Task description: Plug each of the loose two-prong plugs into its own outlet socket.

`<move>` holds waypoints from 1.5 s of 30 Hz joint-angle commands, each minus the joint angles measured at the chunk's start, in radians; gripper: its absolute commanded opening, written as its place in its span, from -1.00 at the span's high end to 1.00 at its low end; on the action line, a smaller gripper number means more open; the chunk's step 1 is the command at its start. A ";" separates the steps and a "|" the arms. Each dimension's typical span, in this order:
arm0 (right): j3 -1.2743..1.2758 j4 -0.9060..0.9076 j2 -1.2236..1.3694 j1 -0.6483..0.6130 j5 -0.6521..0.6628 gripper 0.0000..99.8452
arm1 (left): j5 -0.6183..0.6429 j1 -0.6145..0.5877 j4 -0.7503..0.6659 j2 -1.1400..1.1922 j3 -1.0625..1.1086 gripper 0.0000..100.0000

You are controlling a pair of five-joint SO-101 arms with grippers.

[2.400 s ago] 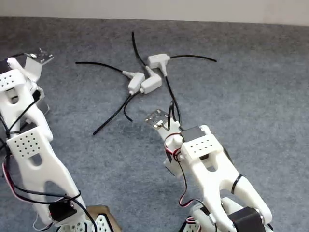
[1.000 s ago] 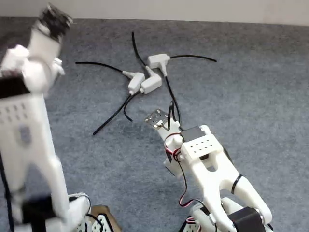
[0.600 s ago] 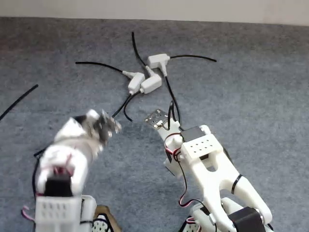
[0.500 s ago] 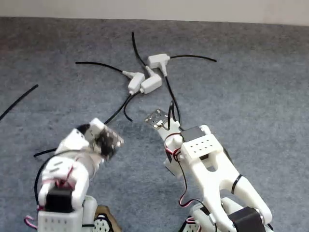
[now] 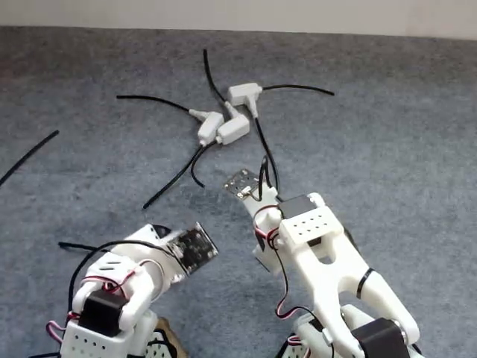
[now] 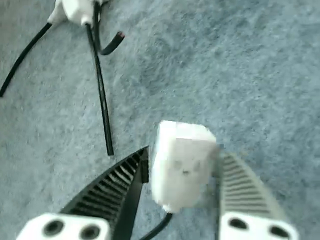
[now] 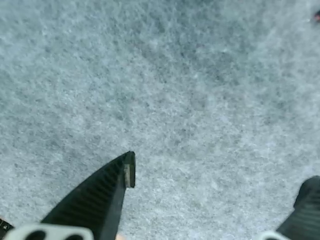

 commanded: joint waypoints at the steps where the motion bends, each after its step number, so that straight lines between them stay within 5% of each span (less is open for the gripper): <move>1: -0.019 0.001 -0.004 -0.007 0.012 0.07 | -0.044 0.053 0.008 0.002 -0.018 0.31; 7: -0.019 0.001 -0.004 -0.007 0.014 0.07 | -0.051 -0.047 -0.017 0.007 -0.157 0.39; 12: -0.019 0.002 -0.004 -0.007 0.014 0.07 | -0.163 -0.272 -0.358 0.028 0.074 0.49; 14: -0.019 0.002 -0.004 -0.007 0.014 0.07 | -0.181 -0.289 -0.377 0.053 0.131 0.53; 25: -0.019 0.002 -0.004 -0.007 0.014 0.07 | -0.157 -0.226 -0.164 0.292 -0.156 0.64; 38: -0.004 0.002 -0.004 -0.013 0.031 0.07 | -0.081 -0.232 -0.157 1.004 -0.590 0.64; 45: -0.013 0.010 -0.004 -0.019 0.169 0.07 | -0.043 -0.232 0.183 1.492 -1.044 0.64</move>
